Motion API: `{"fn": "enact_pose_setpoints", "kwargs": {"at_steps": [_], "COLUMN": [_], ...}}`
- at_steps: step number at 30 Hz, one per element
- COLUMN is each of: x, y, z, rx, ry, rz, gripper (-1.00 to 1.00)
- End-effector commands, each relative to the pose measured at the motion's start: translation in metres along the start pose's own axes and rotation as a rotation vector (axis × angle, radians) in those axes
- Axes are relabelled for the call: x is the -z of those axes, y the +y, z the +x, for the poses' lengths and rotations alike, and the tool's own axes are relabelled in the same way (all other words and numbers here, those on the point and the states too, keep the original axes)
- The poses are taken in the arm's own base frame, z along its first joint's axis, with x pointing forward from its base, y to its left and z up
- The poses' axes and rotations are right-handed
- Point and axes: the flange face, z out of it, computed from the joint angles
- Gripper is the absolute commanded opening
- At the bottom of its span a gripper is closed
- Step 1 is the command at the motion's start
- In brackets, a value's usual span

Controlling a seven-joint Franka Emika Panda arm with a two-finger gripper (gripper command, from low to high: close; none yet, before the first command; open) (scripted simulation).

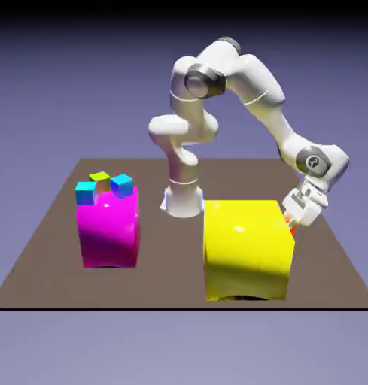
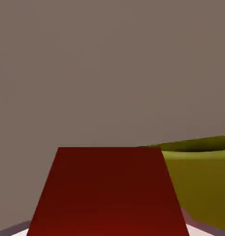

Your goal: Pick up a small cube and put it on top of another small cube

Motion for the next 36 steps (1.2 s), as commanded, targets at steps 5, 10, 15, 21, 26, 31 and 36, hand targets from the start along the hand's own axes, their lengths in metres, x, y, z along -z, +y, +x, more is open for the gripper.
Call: {"fn": "enact_pose_setpoints", "kwargs": {"at_steps": [5, 10, 15, 21, 26, 31, 36], "x": [0.042, 0.060, -0.022, -0.111, -0.171, -0.213, -0.236], "y": [0.047, 0.137, 0.266, 0.395, 0.472, 0.518, 0.533], "z": [0.018, 0.026, 0.006, -0.071, -0.169, -0.285, -0.406], "rx": [-0.156, -0.440, -0.857, -1.365, -1.792, -2.217, -2.631], "ry": [0.058, 0.009, -0.262, -0.586, -0.854, -1.119, -1.377], "rz": [-0.082, -0.076, 0.007, 0.116, 0.223, 0.355, 0.530], "gripper": [-1.00, -1.00, -1.00, -1.00, -1.00, -1.00, -1.00]}}
